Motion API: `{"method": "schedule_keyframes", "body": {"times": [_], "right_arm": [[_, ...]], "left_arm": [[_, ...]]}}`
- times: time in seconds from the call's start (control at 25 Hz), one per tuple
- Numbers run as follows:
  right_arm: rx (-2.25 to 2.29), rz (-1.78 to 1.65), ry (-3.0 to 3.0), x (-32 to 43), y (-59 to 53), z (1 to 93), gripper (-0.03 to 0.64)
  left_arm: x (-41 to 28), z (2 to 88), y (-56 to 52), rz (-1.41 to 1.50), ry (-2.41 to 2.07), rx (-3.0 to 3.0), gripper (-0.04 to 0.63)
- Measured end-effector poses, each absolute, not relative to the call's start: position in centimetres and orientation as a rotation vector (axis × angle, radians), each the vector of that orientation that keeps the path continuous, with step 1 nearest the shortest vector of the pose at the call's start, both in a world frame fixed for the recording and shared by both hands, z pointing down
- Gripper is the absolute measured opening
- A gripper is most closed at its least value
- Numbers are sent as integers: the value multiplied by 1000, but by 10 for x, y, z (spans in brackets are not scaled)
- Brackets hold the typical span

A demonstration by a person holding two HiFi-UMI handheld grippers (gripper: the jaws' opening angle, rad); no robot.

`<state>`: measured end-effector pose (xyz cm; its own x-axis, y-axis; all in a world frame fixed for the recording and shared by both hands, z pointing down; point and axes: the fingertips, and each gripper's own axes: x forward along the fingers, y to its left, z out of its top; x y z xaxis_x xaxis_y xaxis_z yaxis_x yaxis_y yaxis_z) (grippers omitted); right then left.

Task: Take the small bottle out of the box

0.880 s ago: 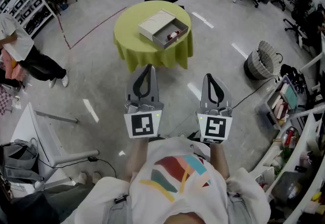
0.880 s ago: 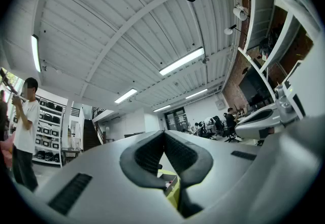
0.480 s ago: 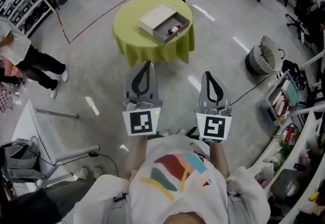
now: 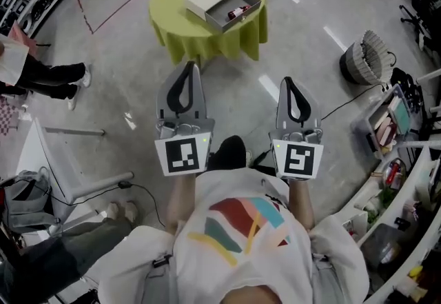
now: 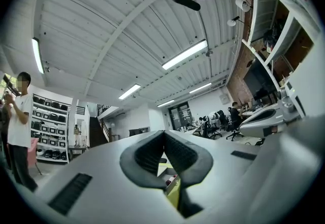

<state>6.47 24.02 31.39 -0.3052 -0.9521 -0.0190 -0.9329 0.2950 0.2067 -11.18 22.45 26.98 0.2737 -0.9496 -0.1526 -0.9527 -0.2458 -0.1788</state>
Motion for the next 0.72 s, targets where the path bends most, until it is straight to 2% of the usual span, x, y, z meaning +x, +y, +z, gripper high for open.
{"method": "schedule_keyframes", "body": {"times": [0.4, 0.72], "right_arm": [[1697, -274, -2484, 67, 205, 324, 5], [1711, -301, -2480, 67, 106, 320, 5]], "left_arm": [[-112, 269, 182, 74, 1825, -2247, 15], [-111, 278, 76, 79, 1819, -2288, 15]]}}
